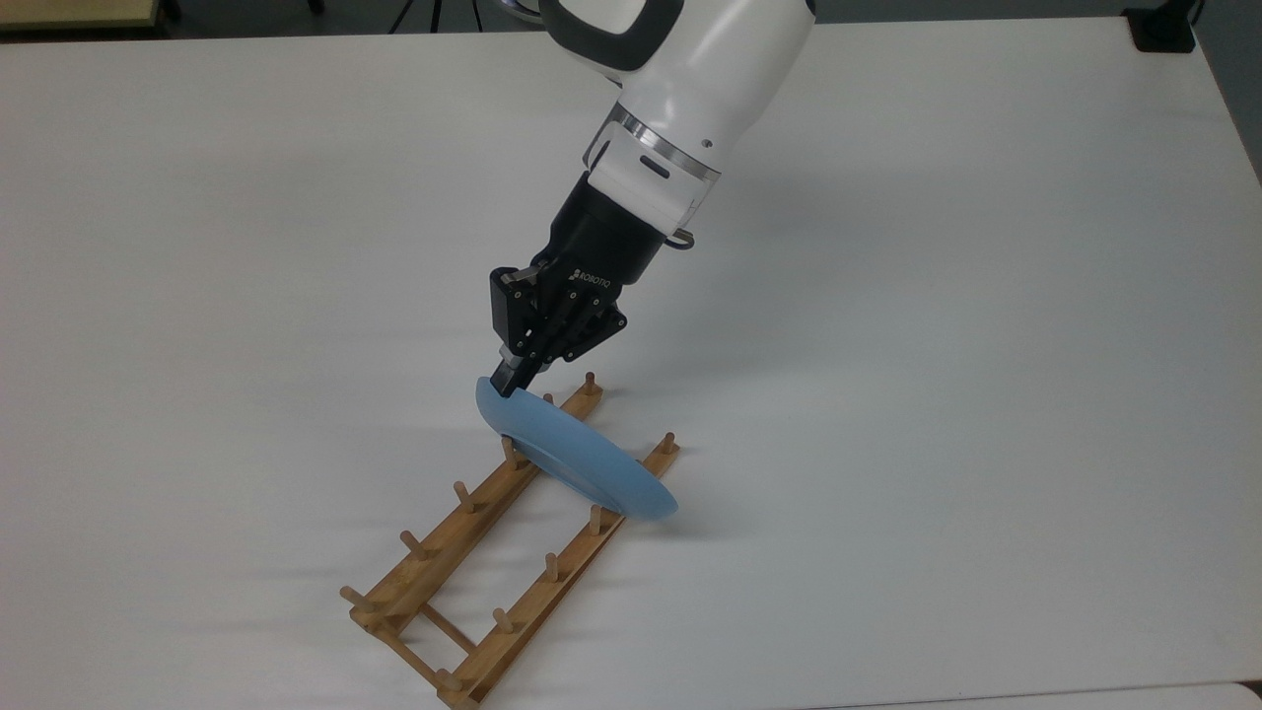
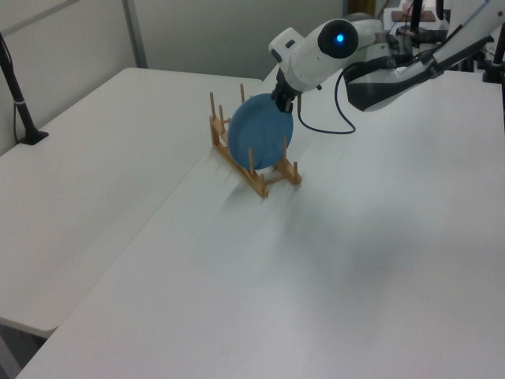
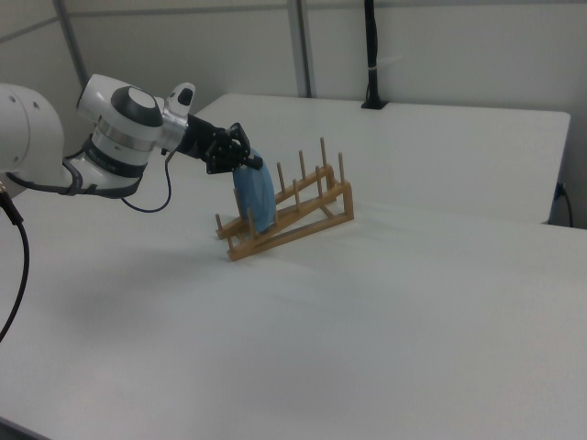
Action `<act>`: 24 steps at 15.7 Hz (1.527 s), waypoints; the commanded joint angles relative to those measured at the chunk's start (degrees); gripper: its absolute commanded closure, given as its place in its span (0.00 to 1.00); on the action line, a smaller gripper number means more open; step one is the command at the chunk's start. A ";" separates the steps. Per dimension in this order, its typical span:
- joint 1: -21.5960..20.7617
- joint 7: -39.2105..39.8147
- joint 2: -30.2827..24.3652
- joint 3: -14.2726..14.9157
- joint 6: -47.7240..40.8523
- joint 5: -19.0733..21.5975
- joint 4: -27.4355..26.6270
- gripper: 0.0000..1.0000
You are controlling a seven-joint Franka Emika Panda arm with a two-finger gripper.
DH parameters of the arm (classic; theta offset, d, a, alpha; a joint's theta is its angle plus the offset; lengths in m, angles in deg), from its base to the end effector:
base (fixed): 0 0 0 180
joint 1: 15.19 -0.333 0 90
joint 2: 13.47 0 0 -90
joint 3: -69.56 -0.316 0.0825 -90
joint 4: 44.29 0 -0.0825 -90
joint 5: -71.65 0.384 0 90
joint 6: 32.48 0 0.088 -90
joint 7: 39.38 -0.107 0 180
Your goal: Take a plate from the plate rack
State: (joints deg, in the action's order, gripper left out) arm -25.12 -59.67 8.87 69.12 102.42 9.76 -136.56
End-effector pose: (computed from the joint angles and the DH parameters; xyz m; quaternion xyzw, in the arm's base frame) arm 0.6934 0.1139 0.4457 0.8671 0.2185 0.2574 0.3663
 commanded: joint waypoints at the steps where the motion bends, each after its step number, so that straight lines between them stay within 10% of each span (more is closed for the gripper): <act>1: -0.79 -4.22 -0.37 0.35 0.10 -1.30 -0.71 1.00; 24: -0.26 -13.45 -3.97 -0.09 0.02 -2.27 3.15 1.00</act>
State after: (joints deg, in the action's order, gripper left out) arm -25.21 -69.11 6.19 68.77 102.42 9.21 -133.97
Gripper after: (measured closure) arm 0.947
